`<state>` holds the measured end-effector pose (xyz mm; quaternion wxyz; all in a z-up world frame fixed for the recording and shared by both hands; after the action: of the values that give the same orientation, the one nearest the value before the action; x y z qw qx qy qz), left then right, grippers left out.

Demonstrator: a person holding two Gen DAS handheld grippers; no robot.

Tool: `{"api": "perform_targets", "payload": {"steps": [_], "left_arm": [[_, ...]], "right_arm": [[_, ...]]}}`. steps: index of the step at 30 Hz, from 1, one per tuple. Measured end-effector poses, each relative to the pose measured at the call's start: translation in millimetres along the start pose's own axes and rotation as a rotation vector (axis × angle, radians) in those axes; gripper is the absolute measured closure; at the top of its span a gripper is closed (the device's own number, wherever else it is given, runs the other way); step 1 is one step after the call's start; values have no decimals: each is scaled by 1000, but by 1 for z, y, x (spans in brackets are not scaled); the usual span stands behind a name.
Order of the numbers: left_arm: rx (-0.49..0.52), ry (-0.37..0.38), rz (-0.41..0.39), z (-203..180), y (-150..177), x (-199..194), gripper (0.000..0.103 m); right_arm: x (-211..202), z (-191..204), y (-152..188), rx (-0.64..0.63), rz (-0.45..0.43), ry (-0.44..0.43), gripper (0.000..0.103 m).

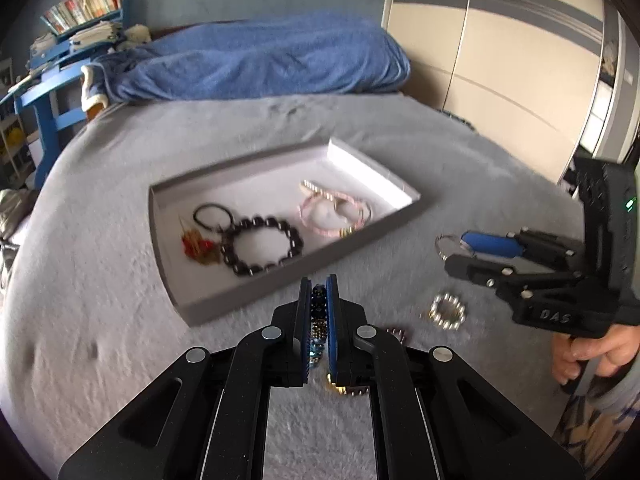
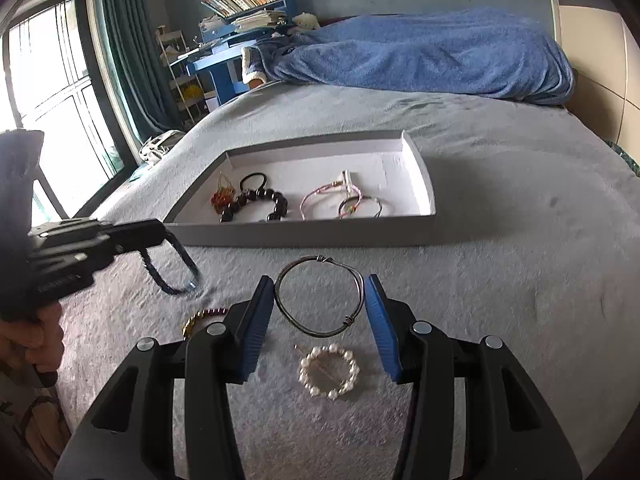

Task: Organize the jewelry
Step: 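Carry the beaded bracelets and silver hoop into the tray and open both tools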

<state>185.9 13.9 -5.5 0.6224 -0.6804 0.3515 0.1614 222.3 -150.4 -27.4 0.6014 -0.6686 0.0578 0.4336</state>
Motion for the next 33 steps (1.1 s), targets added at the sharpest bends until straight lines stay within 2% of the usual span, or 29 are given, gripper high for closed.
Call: {"api": "perform_targets", "payload": {"steps": [9,20,24,33], "left_arm": [[-16,-6,-53,13,-25,-12,96],[-2,-25,-76,26,-57,-11,96],[8,-32,-75,32,-73,-4,96],[-47,-16,-59,48,-104,28,96]], "right_arm": [[-8,-26,-35,20,-43,12,56],[19,-38,-66,10,-22,19,56],[32,-34,-76,2,-13,14,56],[67,-28,-102,-7,11,4,56]]}}
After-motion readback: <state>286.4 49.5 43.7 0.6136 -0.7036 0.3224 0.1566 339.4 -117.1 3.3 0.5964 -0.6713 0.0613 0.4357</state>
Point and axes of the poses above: each gripper's, at about its wrist camera, not at the fingertips, and x roughly the way its jaws point, z to its left, y to its underside, the point moved 5 cm from there along x, roughly the way its jaws point, and after that the axes turned 5 degrees about -x, right-handed, at the moved point
